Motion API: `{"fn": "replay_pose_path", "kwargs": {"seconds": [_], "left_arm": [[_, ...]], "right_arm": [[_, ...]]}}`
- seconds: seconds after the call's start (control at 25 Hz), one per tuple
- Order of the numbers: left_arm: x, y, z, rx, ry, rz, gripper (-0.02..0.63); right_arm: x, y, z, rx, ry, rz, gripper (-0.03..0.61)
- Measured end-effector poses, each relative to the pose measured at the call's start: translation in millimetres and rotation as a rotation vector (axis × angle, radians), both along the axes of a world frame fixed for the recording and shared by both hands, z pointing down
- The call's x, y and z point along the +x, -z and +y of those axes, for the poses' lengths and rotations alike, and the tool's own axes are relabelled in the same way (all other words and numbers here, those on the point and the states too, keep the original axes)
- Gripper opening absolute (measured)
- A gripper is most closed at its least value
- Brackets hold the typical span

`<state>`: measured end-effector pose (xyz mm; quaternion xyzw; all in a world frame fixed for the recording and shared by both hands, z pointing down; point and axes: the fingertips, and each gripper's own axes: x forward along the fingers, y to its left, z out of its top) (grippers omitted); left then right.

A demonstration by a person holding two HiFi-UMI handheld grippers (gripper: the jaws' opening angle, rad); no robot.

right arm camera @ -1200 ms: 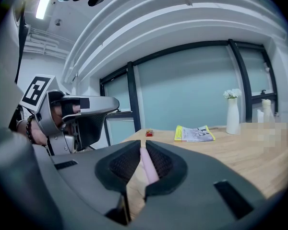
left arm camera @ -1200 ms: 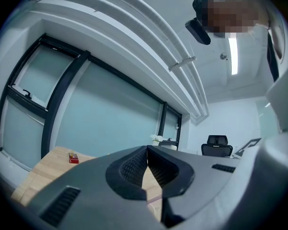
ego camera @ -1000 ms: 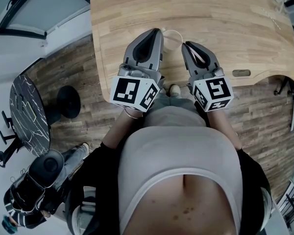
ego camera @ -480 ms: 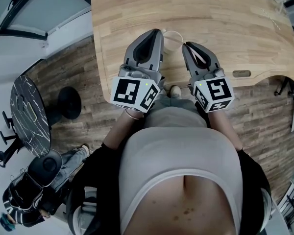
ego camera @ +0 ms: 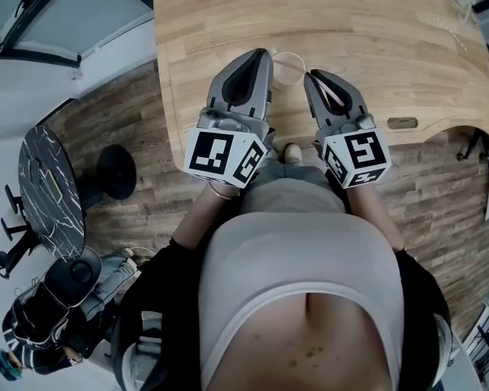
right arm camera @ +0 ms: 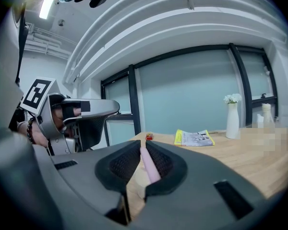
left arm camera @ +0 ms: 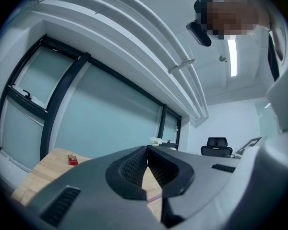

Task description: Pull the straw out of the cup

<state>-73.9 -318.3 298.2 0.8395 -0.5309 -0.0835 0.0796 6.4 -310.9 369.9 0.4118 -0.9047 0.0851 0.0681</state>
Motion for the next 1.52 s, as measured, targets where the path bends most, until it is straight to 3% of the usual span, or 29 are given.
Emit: {"fn": "replay_pose_path", "kwargs": {"seconds": [1.52], "left_arm": [[3,7,4,0.011,0.005,0.021,0.006]], "right_arm": [[6,15,0,0.022,-0.002,-0.025,0.052]]}}
